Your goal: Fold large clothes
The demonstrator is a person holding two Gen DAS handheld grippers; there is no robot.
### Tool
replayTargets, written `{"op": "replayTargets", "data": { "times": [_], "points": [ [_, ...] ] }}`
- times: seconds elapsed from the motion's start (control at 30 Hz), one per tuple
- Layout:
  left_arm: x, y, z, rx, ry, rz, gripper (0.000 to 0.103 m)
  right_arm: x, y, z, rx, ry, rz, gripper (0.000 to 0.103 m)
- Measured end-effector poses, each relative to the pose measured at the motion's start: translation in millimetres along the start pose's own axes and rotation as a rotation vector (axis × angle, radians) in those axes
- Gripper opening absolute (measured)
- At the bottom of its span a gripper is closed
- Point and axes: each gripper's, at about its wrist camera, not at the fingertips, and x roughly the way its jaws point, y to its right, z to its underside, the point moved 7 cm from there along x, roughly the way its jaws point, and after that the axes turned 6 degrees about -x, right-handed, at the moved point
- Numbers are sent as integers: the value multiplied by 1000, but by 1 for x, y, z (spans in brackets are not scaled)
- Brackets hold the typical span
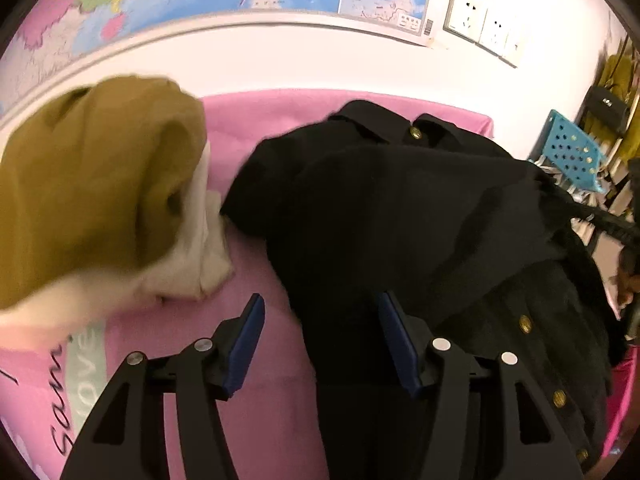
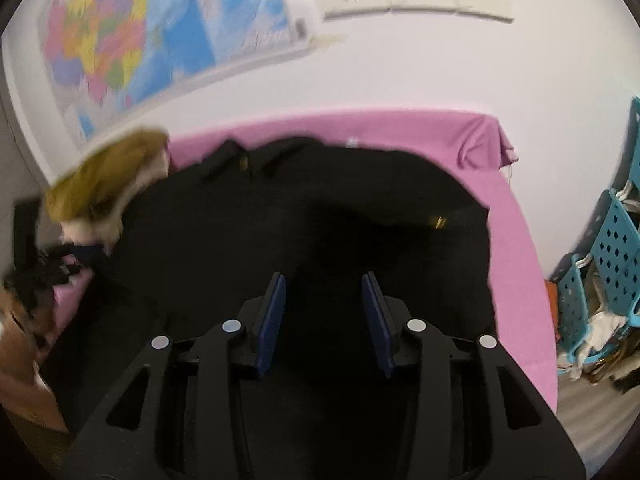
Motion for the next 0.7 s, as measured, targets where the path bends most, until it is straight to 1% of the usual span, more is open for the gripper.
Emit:
{"op": "replayTargets", "data": {
  "times": [0.07, 0.13, 0.2, 0.23, 0.27, 0.3, 0.33, 0.4, 0.47, 0.57, 0.63, 0.7],
  "points": [
    [-2, 0, 10, -4, -16, 16, 57, 18, 5, 9, 30, -63, -5, 38],
    [-5, 1, 21, -2, -38, 25, 57, 22, 8, 14, 58, -84, -22, 39],
    [-10, 2, 36, -1, -64, 42, 58, 11, 6, 12, 65, -57, -49, 46],
    [-13, 2, 41, -3, -75, 49, 62, 3, 5, 10, 73, -36, -64, 53],
    [-14, 2, 48, -10, -91, 67, 68, -10, 5, 9, 77, -4, -79, 60],
    [-16, 2, 55, -20, -112, 96, 68, -27, 7, 11, 82, 32, -76, 63],
    [-19, 2, 62, -26, -125, 115, 68, -37, 6, 14, 89, 43, -71, 68],
    [-26, 2, 74, -16, -127, 117, 68, -56, 17, 28, 132, 45, -62, 69],
    [-32, 3, 83, -10, -138, 132, 70, -75, 33, 51, 179, 31, -30, 71],
    [-43, 6, 99, -23, -155, 189, 72, -94, 55, 86, 248, 0, -1, 74],
    [-50, 7, 109, -27, -161, 209, 72, -100, 61, 109, 285, -24, -25, 77],
    [-54, 9, 116, -25, -168, 218, 73, -104, 56, 127, 321, -43, -89, 78]
  ]
}}
